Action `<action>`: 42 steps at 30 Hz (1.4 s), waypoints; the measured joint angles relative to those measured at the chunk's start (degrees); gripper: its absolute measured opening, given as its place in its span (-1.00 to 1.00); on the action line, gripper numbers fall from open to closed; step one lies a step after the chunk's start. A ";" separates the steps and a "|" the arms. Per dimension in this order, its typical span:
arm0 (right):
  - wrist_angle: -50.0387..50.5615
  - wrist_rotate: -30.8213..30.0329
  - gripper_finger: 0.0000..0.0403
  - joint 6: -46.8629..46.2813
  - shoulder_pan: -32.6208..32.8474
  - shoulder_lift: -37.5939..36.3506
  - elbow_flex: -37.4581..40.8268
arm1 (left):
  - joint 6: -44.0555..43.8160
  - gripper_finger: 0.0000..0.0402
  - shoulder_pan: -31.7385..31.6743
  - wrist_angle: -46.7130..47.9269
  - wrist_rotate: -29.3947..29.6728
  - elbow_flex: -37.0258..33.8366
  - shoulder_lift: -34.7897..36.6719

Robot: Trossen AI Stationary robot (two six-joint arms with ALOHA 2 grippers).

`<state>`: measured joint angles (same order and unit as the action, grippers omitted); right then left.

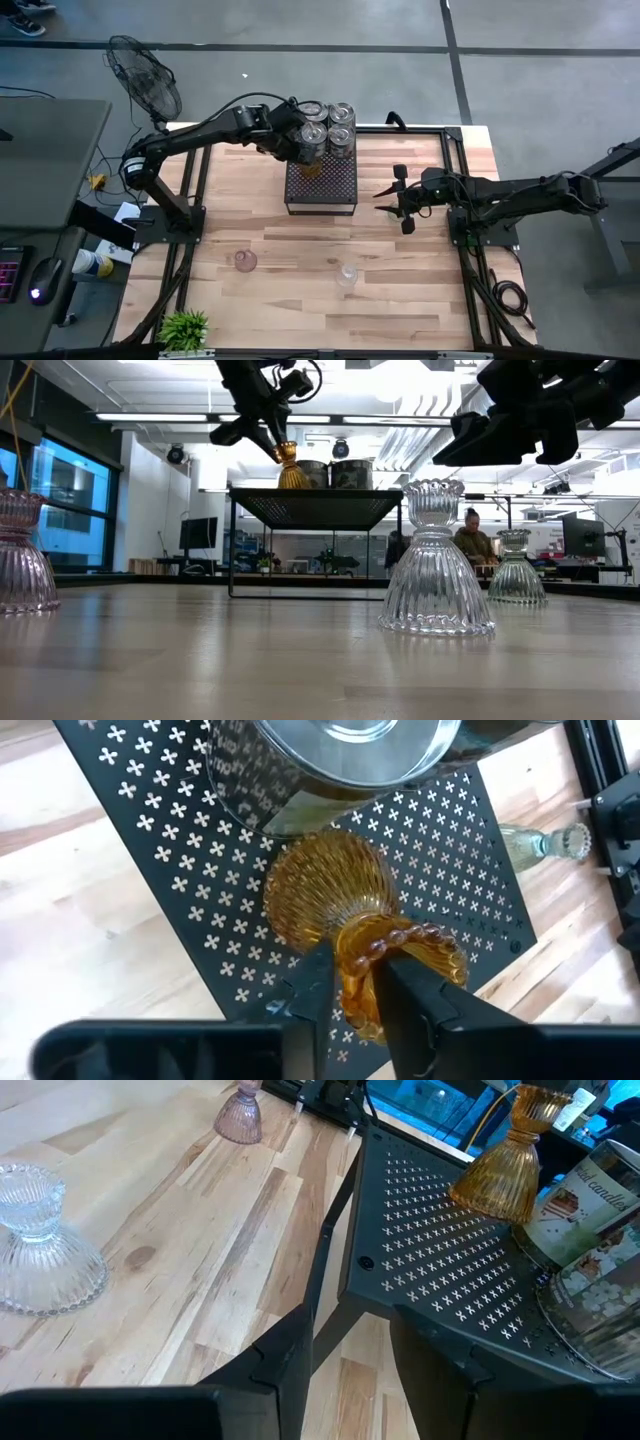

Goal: Pick & Place candle stick holders
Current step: Put the brown candle holder on the black shelf, then put the green candle holder on the black shelf

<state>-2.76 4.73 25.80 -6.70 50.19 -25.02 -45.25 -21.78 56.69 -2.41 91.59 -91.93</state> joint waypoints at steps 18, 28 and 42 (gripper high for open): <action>0.02 0.00 -0.36 0.00 0.00 0.00 0.00 | -1.32 -0.36 0.00 0.86 0.26 0.53 -0.16; 0.02 0.00 -0.36 0.00 0.00 0.00 0.00 | -0.14 -0.36 0.04 2.15 2.97 7.33 -0.16; 0.39 -0.04 -0.36 0.00 -0.02 0.00 0.00 | 3.87 -0.36 2.41 7.49 14.40 14.77 -0.08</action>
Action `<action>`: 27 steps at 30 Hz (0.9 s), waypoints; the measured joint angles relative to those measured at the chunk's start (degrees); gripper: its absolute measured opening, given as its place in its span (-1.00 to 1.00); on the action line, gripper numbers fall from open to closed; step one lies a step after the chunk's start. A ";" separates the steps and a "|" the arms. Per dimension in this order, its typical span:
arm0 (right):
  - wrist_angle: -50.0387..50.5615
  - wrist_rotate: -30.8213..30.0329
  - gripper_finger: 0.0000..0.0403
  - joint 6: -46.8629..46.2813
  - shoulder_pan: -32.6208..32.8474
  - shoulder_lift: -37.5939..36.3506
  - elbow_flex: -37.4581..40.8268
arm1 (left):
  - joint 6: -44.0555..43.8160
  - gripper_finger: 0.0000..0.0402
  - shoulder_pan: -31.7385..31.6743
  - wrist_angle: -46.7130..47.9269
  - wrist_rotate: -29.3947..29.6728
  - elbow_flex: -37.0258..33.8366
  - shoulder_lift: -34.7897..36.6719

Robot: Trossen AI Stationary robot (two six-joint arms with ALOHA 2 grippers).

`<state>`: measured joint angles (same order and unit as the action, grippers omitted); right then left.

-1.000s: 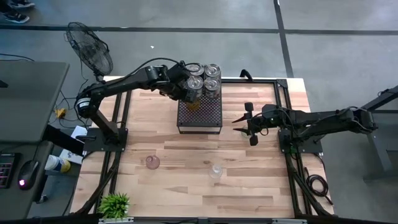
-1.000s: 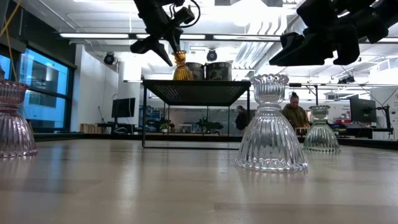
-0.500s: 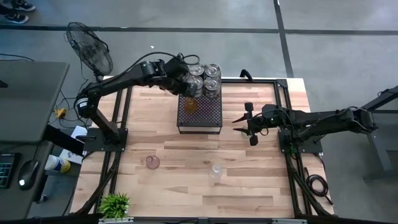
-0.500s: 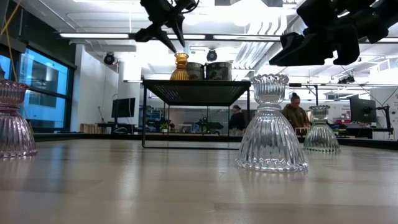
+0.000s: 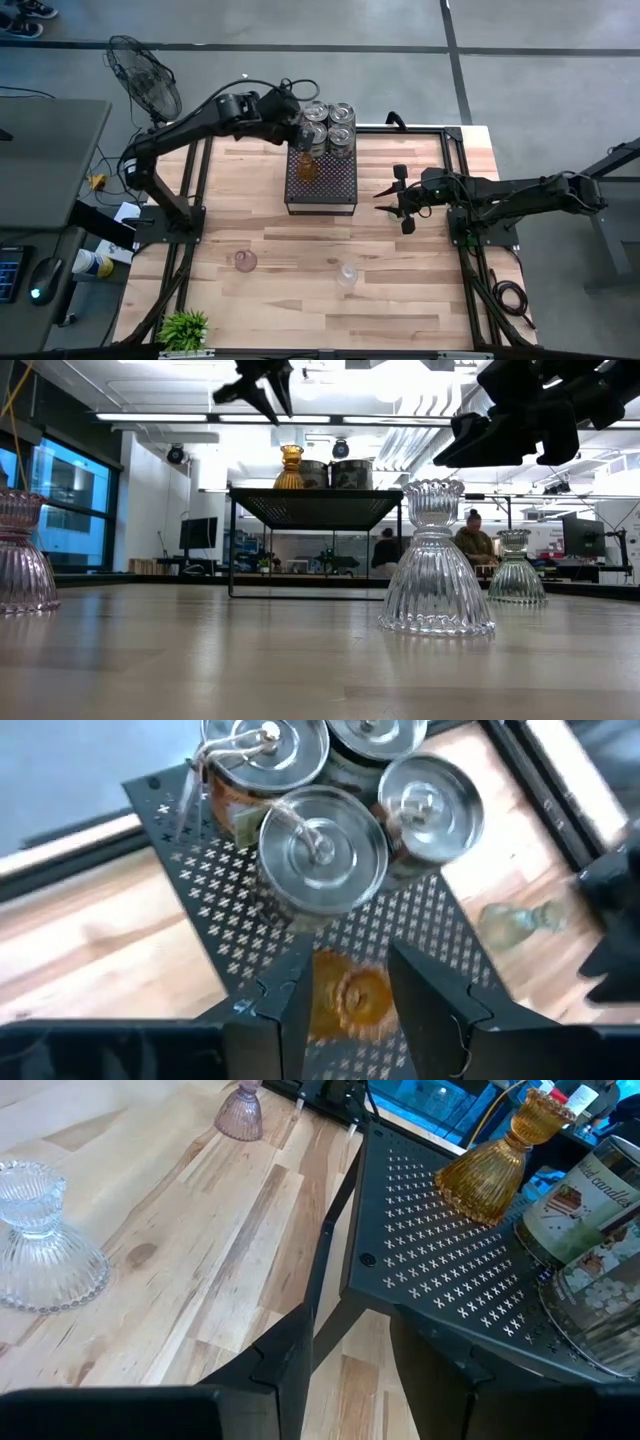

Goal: Pick & Place candle stick holders
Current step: Put the green candle holder on the black shelf

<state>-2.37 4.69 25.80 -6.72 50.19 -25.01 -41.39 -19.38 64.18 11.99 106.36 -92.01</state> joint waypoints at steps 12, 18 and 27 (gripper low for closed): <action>0.29 -5.01 -0.36 -1.61 0.01 0.00 0.01 | 2.79 -0.36 11.40 11.30 17.48 1.66 0.52; 0.87 -6.32 -0.36 -3.91 0.02 -0.02 0.00 | 1.97 -0.36 16.17 16.30 24.71 1.62 0.53; 1.05 -15.21 -0.36 -4.83 -0.05 -2.55 0.00 | 0.85 -0.36 19.87 20.16 30.77 -2.54 2.08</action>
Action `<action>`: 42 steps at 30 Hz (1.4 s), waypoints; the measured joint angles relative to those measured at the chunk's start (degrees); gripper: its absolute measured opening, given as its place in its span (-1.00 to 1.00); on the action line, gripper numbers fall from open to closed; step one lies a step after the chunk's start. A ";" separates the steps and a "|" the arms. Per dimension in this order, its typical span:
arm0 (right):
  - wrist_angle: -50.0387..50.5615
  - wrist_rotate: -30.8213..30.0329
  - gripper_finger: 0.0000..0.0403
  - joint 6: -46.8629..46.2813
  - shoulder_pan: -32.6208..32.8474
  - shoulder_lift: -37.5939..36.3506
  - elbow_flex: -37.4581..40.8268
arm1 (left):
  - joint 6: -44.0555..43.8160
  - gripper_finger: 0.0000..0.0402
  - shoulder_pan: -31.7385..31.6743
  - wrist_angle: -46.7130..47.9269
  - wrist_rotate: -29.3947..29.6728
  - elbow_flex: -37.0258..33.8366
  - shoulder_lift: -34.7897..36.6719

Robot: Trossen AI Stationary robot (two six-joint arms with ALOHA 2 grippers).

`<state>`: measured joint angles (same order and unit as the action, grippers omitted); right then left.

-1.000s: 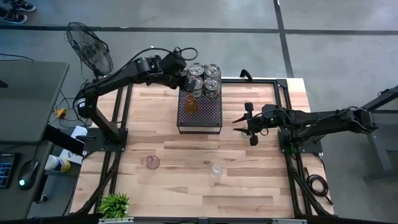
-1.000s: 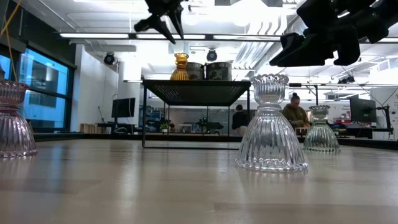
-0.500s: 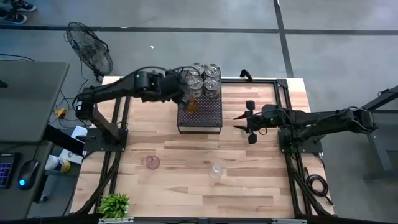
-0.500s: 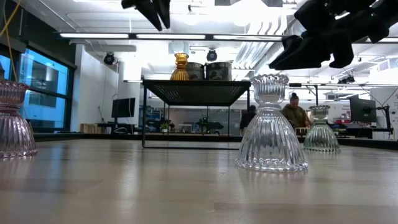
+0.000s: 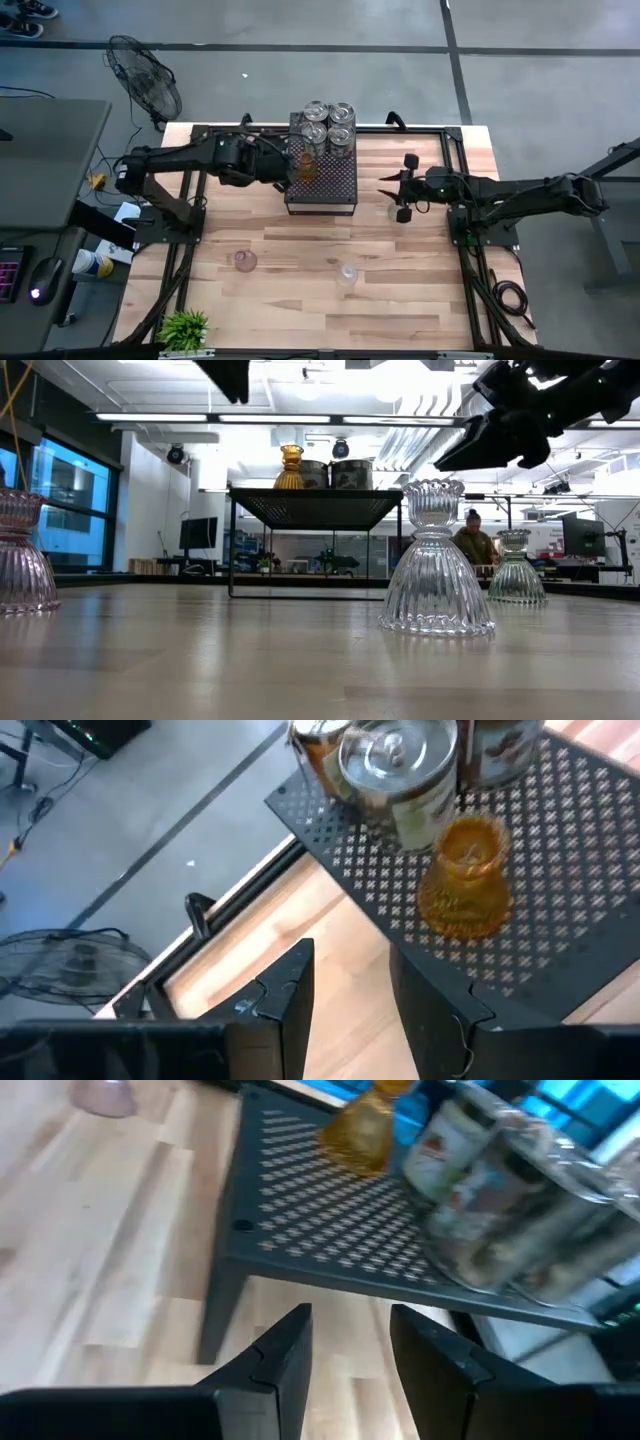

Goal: Pick & Place candle stick holders
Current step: Put the green candle holder on the black shelf

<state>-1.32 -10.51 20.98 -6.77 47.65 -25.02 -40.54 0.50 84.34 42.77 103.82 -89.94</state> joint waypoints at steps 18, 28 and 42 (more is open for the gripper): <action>2.78 2.98 -0.36 0.38 -8.24 -1.19 -0.02 | 28.58 -0.36 -1.69 -82.44 -26.32 -59.75 31.83; 4.39 1.46 -0.36 -0.22 -8.25 -2.80 -1.51 | 32.81 -0.36 -1.67 -101.47 -29.43 -82.47 45.53; 19.40 -0.49 -0.36 -6.90 -8.24 -3.13 -9.18 | 32.40 -0.36 -1.67 -125.27 -30.23 -102.86 52.61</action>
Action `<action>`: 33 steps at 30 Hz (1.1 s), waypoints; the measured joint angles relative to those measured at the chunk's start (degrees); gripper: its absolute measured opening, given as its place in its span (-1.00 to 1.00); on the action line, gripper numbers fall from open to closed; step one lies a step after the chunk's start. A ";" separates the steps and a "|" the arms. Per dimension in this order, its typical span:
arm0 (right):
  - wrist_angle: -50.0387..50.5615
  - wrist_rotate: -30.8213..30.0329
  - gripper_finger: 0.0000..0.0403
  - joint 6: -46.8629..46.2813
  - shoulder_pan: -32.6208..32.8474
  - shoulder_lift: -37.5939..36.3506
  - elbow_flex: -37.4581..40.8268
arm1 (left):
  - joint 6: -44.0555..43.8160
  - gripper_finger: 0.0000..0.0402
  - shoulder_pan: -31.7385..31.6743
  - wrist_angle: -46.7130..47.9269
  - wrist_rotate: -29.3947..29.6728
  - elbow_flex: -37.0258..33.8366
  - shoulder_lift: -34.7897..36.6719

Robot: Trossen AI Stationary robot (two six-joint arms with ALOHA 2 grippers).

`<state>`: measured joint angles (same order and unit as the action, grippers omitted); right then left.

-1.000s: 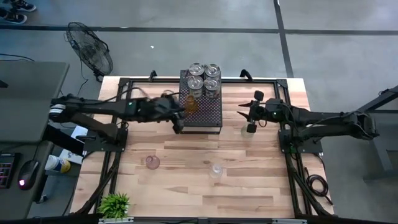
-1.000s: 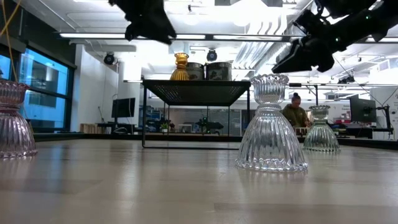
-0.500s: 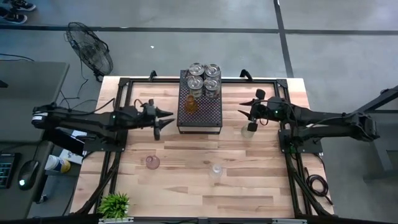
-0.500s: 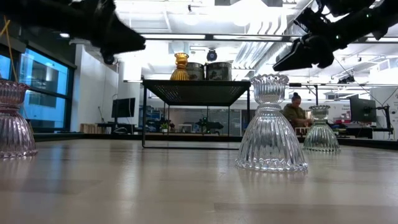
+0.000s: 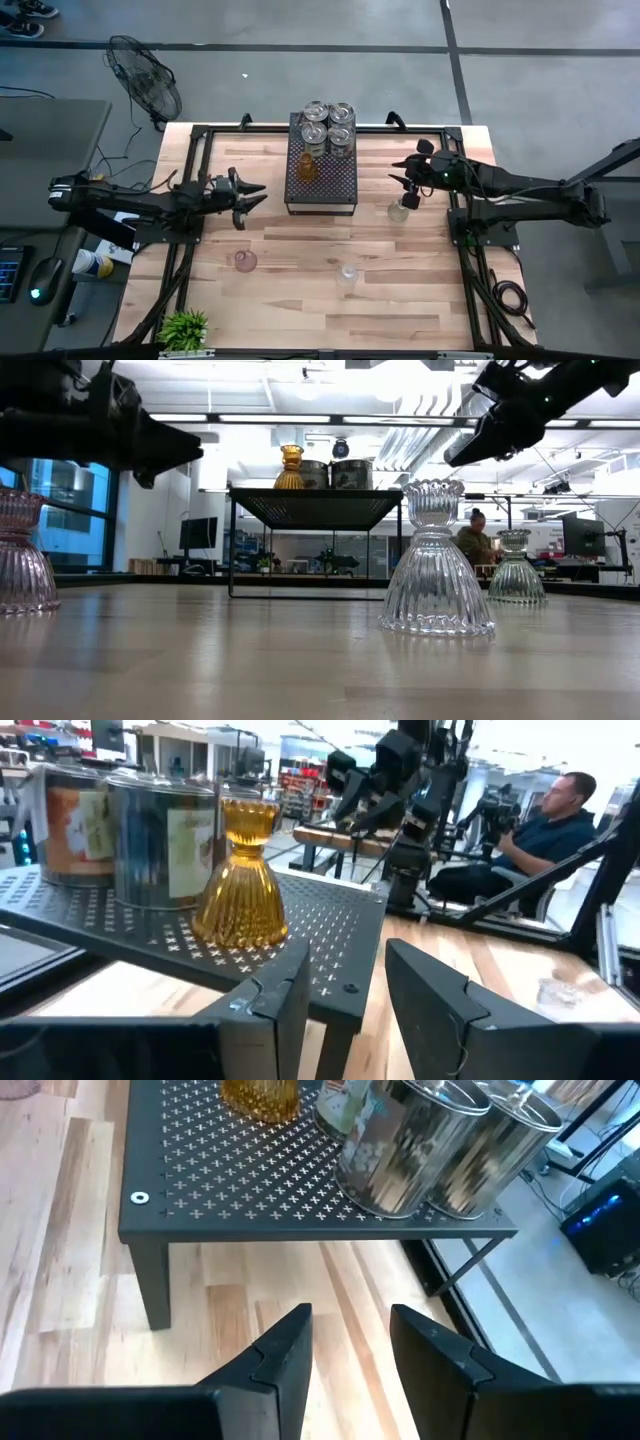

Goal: Pick & Place candle stick holders
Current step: Put the green candle holder on the black shelf

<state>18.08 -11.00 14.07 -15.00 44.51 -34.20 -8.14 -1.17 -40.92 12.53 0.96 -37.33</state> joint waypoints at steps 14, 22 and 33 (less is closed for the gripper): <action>8.89 1.72 -0.36 -0.38 0.02 0.04 -4.47 | 5.33 -0.36 -0.01 13.23 -0.22 -0.08 12.17; 28.00 1.75 -0.36 -0.85 0.00 0.09 -13.03 | 4.52 -0.36 0.00 22.24 0.70 -0.12 18.02; 42.30 4.44 -0.36 -8.43 0.00 0.80 -18.15 | 4.96 -0.36 0.00 28.48 1.99 -0.19 23.66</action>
<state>60.38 -6.57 5.64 -15.00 45.31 -52.34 -3.18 -1.17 -12.45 14.52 0.78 -13.67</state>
